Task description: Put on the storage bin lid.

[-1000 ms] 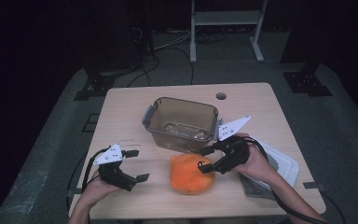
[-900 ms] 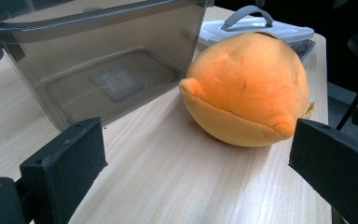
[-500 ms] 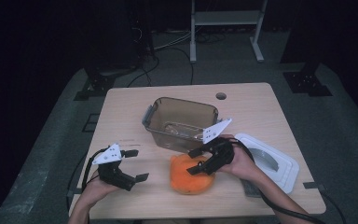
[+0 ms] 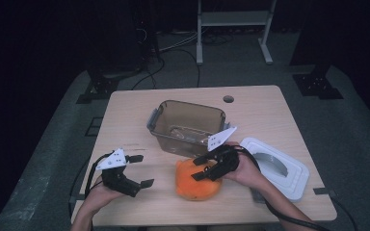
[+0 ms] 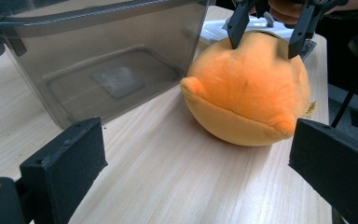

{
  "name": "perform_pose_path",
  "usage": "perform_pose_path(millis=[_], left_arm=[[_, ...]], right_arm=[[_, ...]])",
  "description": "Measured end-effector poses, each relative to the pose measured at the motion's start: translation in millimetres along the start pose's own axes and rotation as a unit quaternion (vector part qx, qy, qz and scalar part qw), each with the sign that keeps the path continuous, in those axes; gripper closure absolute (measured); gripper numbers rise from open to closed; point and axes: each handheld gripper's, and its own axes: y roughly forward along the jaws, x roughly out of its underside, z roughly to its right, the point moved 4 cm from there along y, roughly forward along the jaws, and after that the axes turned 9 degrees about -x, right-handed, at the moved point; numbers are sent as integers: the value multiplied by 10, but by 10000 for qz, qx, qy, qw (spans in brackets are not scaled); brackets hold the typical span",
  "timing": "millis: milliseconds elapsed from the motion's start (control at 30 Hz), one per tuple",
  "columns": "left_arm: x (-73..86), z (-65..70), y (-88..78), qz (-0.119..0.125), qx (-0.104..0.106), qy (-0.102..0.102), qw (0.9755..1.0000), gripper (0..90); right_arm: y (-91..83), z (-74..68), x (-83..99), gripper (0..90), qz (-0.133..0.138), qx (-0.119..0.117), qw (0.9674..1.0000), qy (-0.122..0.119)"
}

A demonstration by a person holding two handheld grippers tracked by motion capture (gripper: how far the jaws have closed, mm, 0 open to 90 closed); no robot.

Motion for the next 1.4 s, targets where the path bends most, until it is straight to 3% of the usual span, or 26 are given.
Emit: perform_pose_path(millis=[433,867,1067,1400], left_arm=[[9,-7,-3,-15,-8,-4,10000,29],[8,-9,-9,-12,-8,-19,10000,29],[11,-16,-12,-9,-23,-34,10000,28],[11,-20,-13,-2,-30,-45,10000,28]], right_arm=[[9,52,79,393,-54,242,9991,349],[36,48,96,377,-65,340,9990,278],[41,34,95,419,-129,346,9988,336],[70,-49,83,568,-303,398,9986,176]])
